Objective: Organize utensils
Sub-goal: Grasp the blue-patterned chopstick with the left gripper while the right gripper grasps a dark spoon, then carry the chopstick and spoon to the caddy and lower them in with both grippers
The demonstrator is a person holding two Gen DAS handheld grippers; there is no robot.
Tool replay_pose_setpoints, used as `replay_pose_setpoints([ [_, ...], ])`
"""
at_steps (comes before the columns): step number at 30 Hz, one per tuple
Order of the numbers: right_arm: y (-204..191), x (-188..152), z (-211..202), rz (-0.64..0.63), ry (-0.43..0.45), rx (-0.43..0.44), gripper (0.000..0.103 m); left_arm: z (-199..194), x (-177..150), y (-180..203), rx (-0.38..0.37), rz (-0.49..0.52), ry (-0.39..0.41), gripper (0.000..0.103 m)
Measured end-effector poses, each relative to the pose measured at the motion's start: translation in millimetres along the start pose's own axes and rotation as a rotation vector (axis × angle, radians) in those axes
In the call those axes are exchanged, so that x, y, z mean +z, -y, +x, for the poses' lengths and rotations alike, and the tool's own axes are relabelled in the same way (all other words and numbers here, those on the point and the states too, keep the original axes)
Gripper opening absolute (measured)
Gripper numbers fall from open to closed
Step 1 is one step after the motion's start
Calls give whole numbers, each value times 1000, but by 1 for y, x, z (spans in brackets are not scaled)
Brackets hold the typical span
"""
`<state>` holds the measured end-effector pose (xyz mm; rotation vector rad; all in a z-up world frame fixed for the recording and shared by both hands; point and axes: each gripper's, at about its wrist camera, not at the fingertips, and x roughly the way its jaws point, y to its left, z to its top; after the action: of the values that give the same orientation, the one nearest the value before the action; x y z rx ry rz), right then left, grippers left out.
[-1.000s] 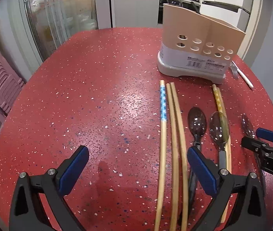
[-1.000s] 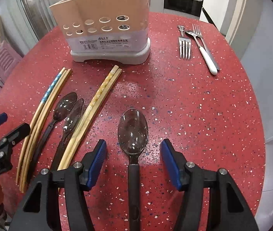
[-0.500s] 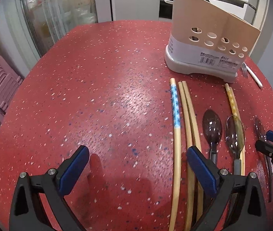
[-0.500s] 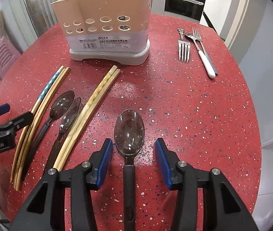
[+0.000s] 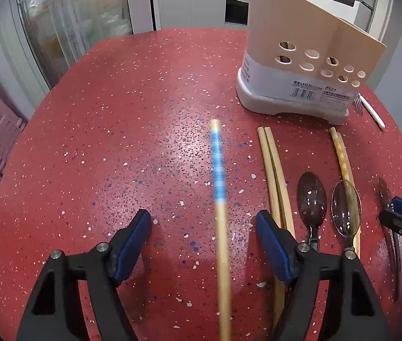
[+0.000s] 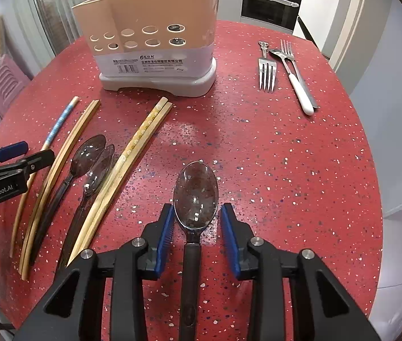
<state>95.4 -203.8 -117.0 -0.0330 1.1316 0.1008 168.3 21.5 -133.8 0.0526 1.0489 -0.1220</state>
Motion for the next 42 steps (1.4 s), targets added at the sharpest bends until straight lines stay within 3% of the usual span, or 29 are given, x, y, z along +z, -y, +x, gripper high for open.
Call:
replay_pose_setpoints([
  [11,-2,8,4,-9,-37,8,35,9,22,7,-16,13,-42,94],
  [14,-2,8,4,-15,-42,11,34,8,25,9,-34,46,-34,74],
  [16,-2,8,4,-21,-43,13,34,7,26,10,-47,61,-30,49],
  [17,-2,8,4,-23,-43,14,34,7,27,11,-47,67,-31,31],
  [26,9,5,-3,27,-23,95,34,-6,12,3,-53,15,3,30],
  [42,36,11,-59,121,208,239,34,-88,13,1,-130,-120,257,30],
])
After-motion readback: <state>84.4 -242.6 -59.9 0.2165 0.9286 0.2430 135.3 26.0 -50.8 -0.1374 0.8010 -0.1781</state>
